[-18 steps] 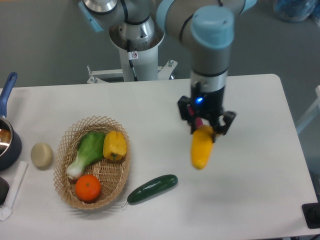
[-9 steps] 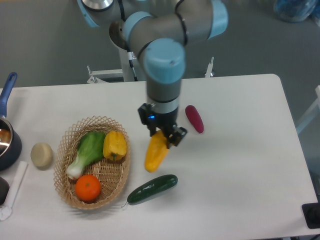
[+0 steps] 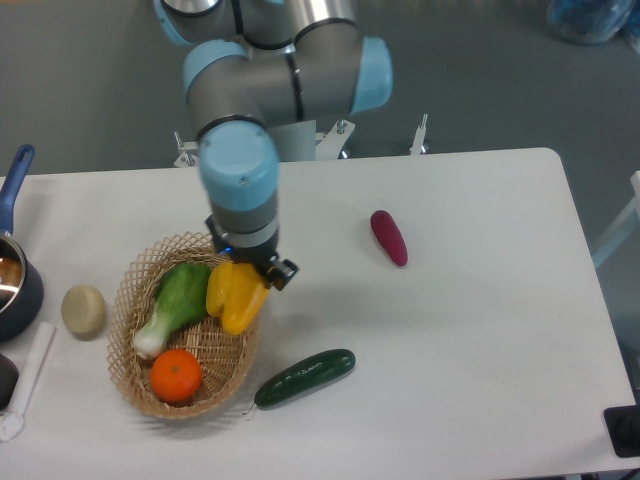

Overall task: Place the mango in the basket
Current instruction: 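Carry the yellow mango with the gripper over the wicker basket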

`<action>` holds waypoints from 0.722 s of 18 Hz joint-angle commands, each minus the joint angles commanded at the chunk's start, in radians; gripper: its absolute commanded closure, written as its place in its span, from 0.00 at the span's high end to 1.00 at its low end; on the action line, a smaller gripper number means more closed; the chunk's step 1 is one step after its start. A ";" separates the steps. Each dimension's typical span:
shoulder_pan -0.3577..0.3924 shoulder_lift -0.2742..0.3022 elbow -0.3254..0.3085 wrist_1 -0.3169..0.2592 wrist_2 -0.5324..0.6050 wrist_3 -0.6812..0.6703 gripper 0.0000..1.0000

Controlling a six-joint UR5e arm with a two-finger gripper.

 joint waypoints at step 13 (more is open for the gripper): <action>-0.112 -0.035 -0.006 -0.006 -0.021 -0.177 0.40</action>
